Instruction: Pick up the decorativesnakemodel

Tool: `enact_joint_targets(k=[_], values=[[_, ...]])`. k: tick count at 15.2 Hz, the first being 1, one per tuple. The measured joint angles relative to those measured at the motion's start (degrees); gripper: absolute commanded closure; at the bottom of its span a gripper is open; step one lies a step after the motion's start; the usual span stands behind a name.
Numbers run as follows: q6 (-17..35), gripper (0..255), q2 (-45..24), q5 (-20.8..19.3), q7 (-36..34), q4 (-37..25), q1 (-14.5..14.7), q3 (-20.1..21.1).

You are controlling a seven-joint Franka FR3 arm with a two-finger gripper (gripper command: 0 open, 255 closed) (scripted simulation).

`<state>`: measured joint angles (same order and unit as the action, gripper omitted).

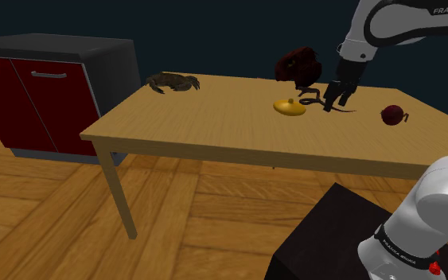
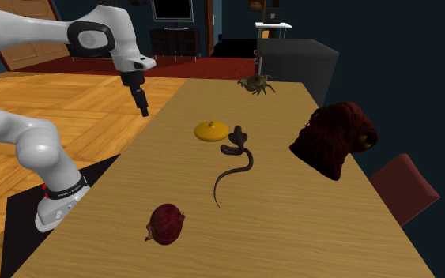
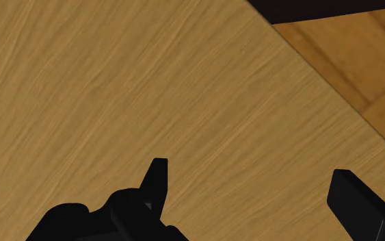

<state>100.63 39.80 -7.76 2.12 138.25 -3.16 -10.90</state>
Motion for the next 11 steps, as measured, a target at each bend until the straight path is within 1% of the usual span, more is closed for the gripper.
enact_joint_targets(k=[4,7,11], values=[[4.00,0,-4.09,-1.75,4.39,-1.04,-1.08,-4.31],[7.05,0,-9.20,-2.48,8.61,-3.96,-1.59,-8.32],[10.46,0,-15.15,-2.33,14.21,-7.50,-2.07,-13.28]])
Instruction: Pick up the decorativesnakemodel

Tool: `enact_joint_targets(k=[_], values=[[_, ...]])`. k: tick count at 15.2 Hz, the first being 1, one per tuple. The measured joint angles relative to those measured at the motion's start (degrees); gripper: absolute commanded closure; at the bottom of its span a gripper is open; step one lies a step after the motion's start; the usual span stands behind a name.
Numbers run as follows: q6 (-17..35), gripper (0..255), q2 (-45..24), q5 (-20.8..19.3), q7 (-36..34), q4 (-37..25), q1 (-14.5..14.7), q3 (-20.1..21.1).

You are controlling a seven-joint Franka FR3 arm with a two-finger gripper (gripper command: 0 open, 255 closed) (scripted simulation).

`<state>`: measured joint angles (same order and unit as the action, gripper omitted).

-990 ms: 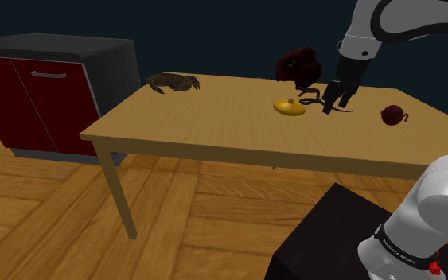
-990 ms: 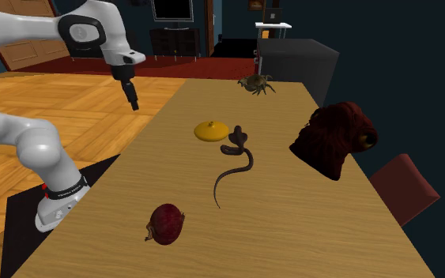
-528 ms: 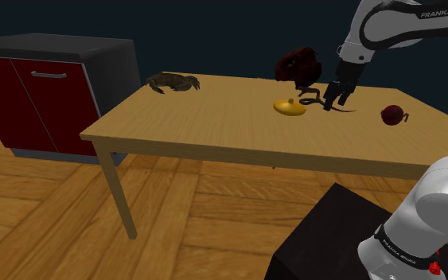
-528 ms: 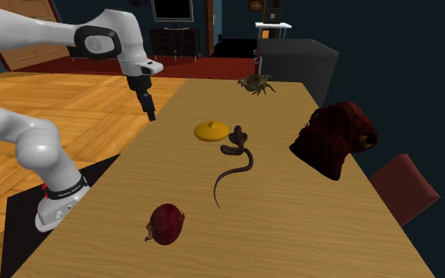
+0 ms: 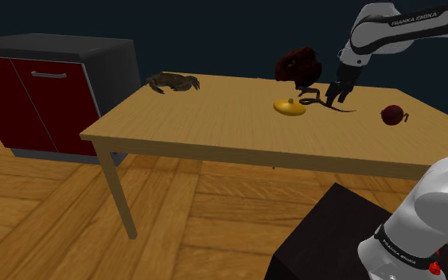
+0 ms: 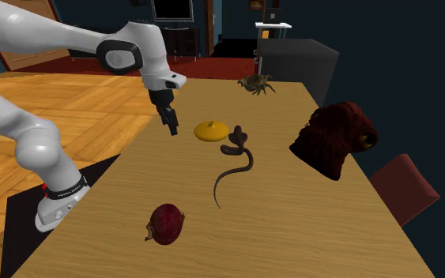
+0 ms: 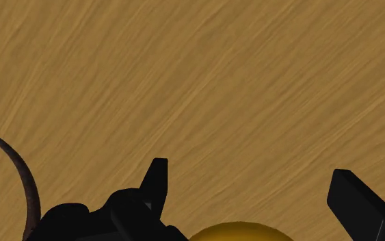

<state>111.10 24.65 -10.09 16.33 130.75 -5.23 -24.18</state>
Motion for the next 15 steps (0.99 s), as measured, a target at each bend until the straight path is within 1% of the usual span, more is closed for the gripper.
enact_joint_targets(k=[3,7,10,12,15], values=[[2.40,0,-5.59,1.48,4.30,-3.69,0.18,-3.52],[4.87,0,-13.11,4.91,10.93,-8.98,0.07,-8.17],[5.88,0,-20.35,9.46,16.45,-14.59,-0.20,-11.18],[6.06,0,-25.36,13.06,20.42,-18.62,-1.07,-12.76],[5.40,0,-32.71,18.69,25.93,-25.04,-3.46,-13.96]])
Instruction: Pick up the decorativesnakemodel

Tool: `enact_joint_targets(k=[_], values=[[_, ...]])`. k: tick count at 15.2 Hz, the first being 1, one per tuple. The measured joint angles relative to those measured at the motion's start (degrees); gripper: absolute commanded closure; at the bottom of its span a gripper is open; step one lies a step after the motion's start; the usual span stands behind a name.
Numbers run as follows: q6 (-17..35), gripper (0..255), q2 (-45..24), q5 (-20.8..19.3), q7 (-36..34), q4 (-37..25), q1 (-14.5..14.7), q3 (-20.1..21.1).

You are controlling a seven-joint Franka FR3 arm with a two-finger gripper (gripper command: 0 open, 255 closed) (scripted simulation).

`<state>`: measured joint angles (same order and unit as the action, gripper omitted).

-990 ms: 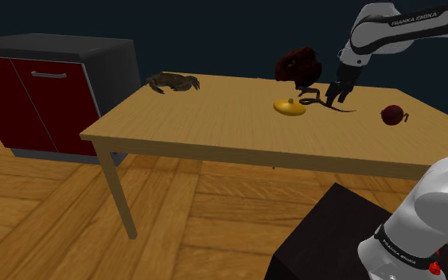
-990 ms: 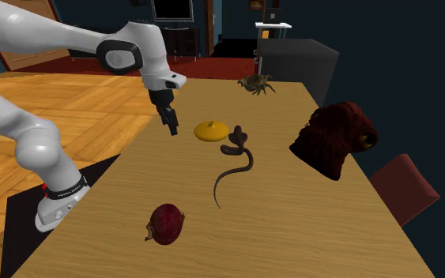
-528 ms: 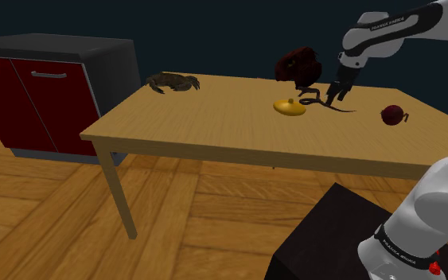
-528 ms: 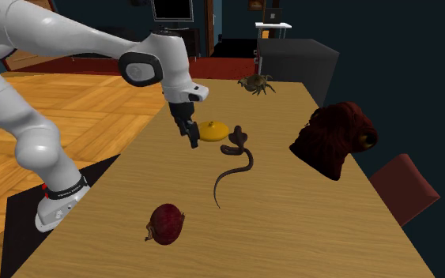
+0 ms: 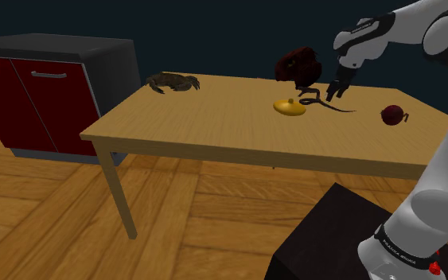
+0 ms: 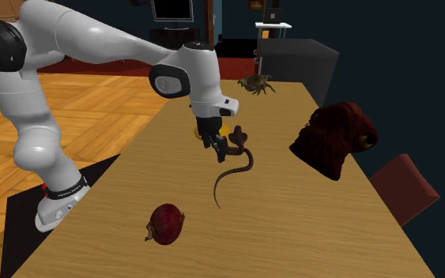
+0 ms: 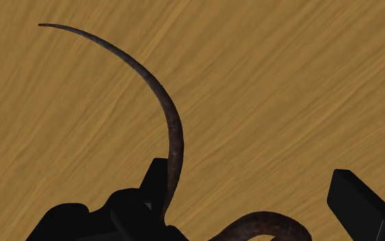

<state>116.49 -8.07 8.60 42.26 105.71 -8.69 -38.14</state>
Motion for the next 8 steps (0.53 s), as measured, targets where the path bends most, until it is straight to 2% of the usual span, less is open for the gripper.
enact_joint_targets(k=[4,8], values=[[-1.58,0,-8.99,6.52,5.64,-8.62,-4.52,0.17],[0.09,0,-11.13,8.19,7.03,-8.63,-5.56,0.62]])
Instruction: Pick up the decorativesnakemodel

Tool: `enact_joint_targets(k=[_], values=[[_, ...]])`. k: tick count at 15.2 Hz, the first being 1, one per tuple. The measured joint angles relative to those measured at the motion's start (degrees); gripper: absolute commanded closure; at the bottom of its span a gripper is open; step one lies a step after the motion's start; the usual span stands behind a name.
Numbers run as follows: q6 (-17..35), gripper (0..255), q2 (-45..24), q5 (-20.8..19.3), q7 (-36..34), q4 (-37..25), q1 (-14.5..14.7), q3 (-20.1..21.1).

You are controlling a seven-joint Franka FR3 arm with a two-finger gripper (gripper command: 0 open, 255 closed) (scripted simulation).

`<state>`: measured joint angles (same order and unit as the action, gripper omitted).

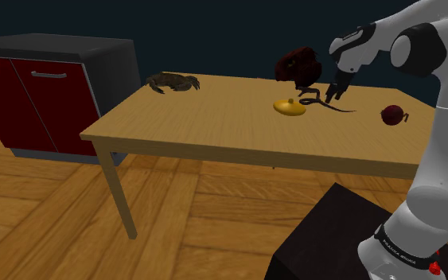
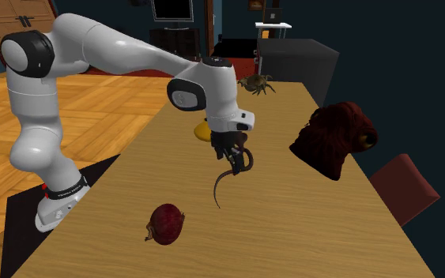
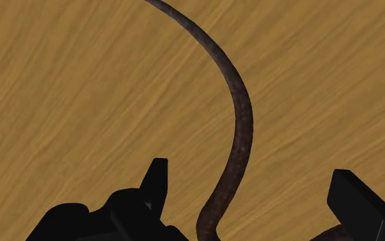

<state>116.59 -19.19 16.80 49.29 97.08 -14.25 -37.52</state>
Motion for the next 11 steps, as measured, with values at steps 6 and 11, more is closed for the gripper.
enact_joint_targets(k=[6,11], values=[[2.93,255,-1.05,1.03,0.92,2.14,-0.24,0.42],[3.01,255,-1.07,1.06,0.97,2.19,-0.26,0.43]])
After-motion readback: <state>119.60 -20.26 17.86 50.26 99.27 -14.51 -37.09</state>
